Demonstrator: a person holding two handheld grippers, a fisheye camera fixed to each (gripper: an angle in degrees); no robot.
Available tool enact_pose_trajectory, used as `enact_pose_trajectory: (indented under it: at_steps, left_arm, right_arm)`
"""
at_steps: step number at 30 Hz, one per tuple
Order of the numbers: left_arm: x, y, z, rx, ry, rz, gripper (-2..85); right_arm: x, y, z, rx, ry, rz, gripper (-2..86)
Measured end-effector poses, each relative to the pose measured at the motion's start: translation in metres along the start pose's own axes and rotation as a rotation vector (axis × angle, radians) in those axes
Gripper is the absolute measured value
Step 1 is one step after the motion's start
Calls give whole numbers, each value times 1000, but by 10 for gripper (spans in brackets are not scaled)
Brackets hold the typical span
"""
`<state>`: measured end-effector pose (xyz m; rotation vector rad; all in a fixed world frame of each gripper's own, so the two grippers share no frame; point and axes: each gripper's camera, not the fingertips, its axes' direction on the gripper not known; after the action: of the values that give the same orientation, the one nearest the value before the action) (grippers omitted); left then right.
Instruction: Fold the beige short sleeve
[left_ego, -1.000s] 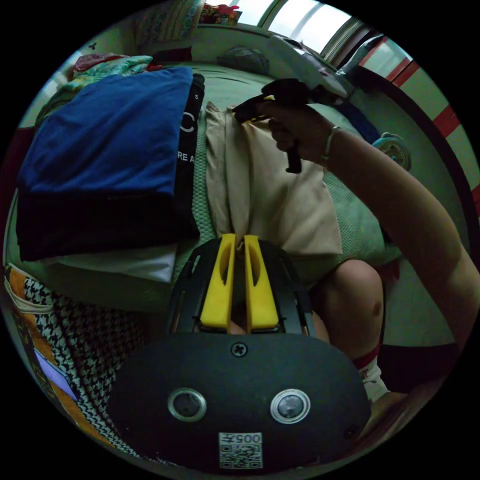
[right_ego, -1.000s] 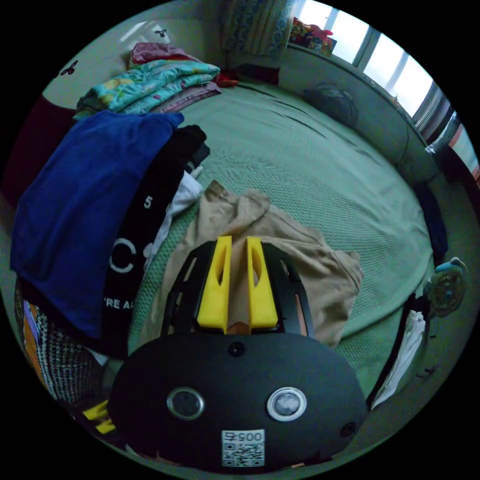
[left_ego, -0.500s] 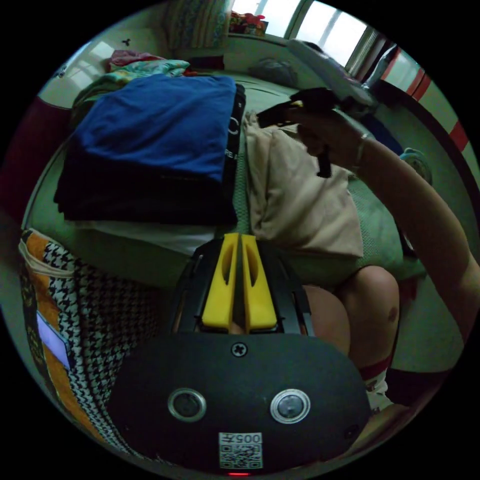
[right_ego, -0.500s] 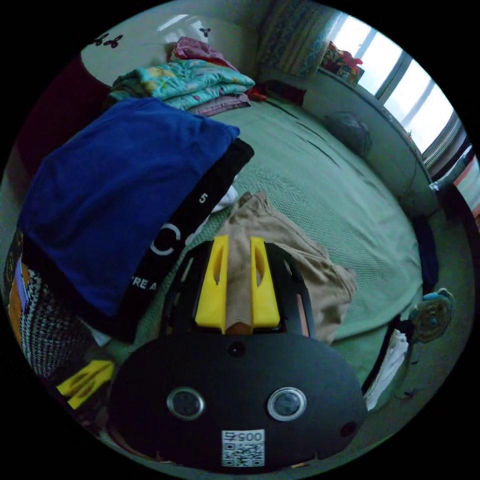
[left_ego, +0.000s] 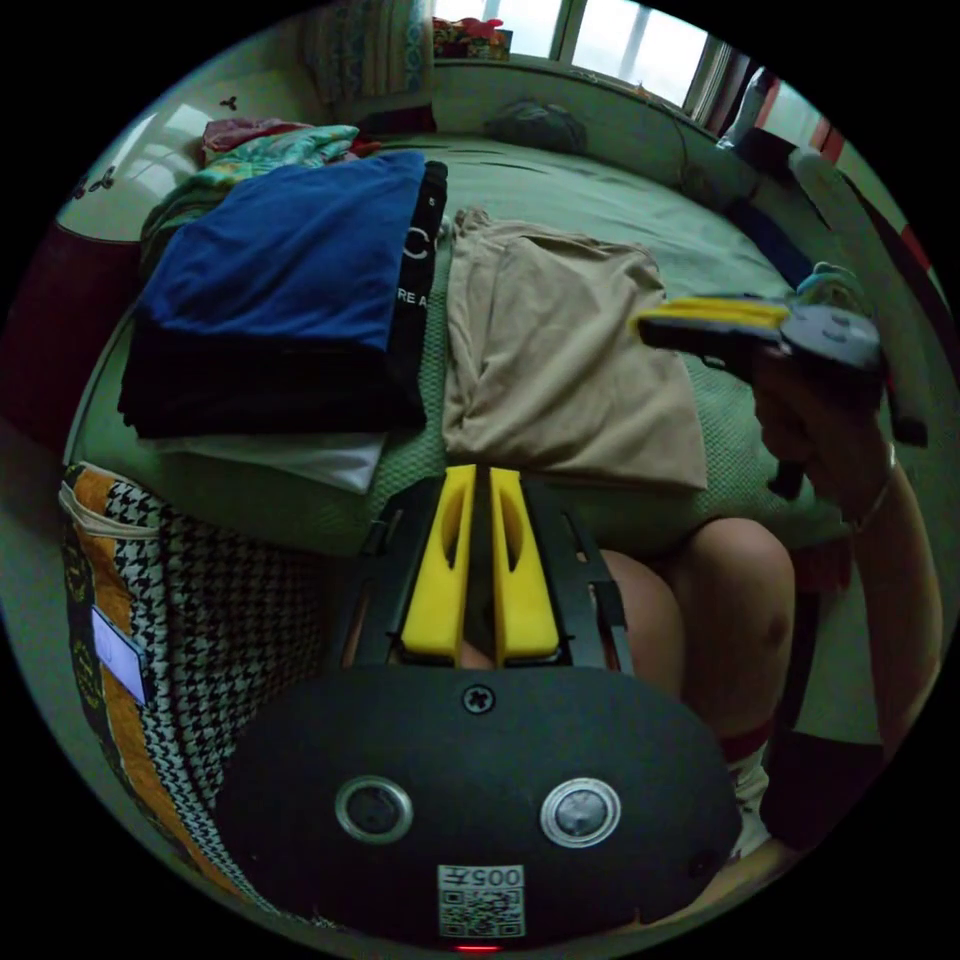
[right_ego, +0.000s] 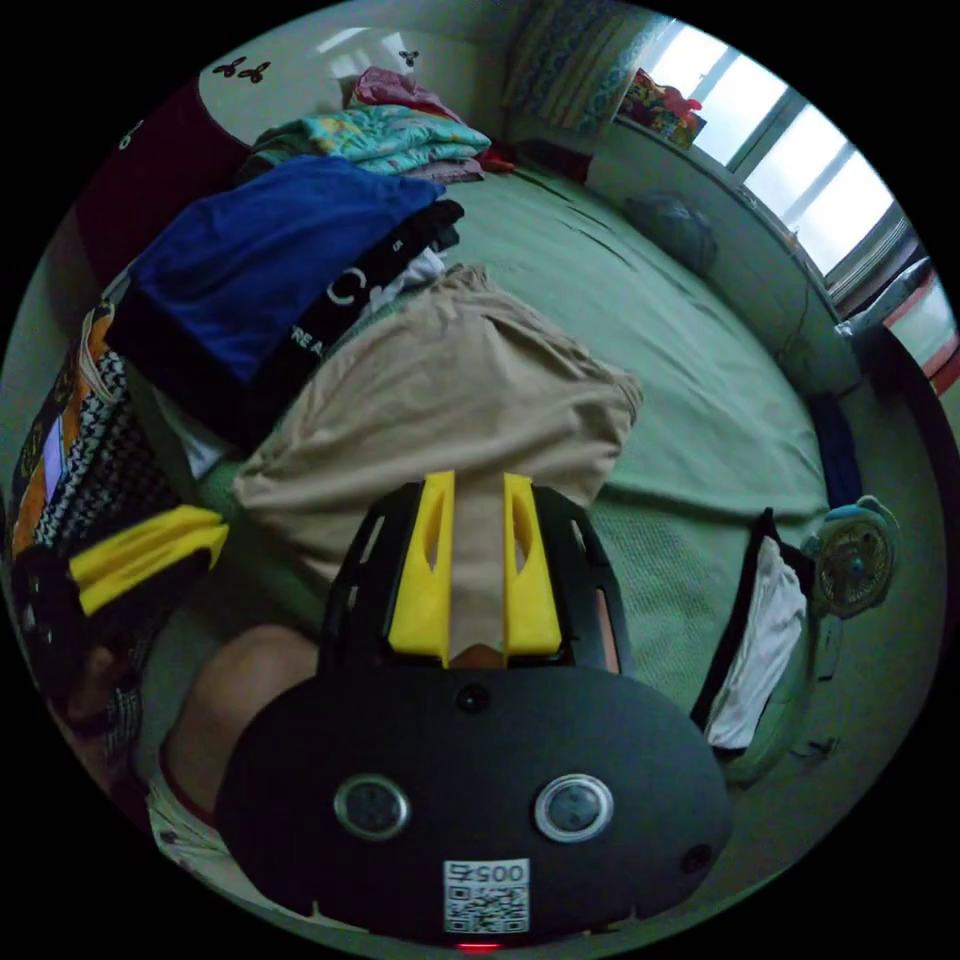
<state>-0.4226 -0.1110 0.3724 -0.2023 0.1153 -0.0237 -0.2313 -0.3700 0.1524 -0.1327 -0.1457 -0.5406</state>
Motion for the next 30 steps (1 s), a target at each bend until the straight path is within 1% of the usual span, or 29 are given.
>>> enact_pose_trajectory:
  at_steps: [4, 6, 8, 10, 13, 15, 17, 20, 23, 26, 28, 29, 30]
  left_arm:
    - [11, -18, 6, -1, -42, -32, 73]
    - [15, -23, 15, -47, -43, -44, 78]
    - [23, -22, 10, -54, -24, -44, 80]
    - [30, -20, -2, -62, -36, -39, 77]
    - [42, -18, -26, 8, 1, -48, 65]
    - [54, -25, -33, 14, 41, -5, 87]
    - [76, -35, -29, -16, 31, 48, 142]
    - [95, -44, -14, -74, 45, 25, 165]
    - [105, -47, -12, -70, 109, -44, 168]
    - [125, -53, -20, -94, 118, -61, 161]
    - [142, -58, -25, -119, 122, -54, 145]
    - [154, -61, -28, -122, 172, -56, 127]
    - [160, -62, -29, -122, 184, -63, 108]
  right_arm:
    - [22, 27, 27, -108, 0, -18, 59]
    - [38, 42, 28, -76, -46, -30, 54]
    - [53, 47, 25, -77, -66, -10, 57]
    - [71, 50, 16, -11, -51, -1, 69]
    - [112, 42, 6, 93, -72, 57, 91]
    - [147, 27, 11, 118, -75, 123, 108]
    - [167, 16, 21, 114, -134, 137, 116]
    - [192, 3, 40, 89, -151, 167, 129]
    - [214, 2, 62, 55, -179, 207, 138]
    - [226, 11, 80, 32, -244, 225, 132]
    - [227, 20, 79, 66, -253, 230, 120]
    - [227, 27, 77, 85, -281, 230, 98]
    - [226, 34, 74, 97, -259, 233, 65]
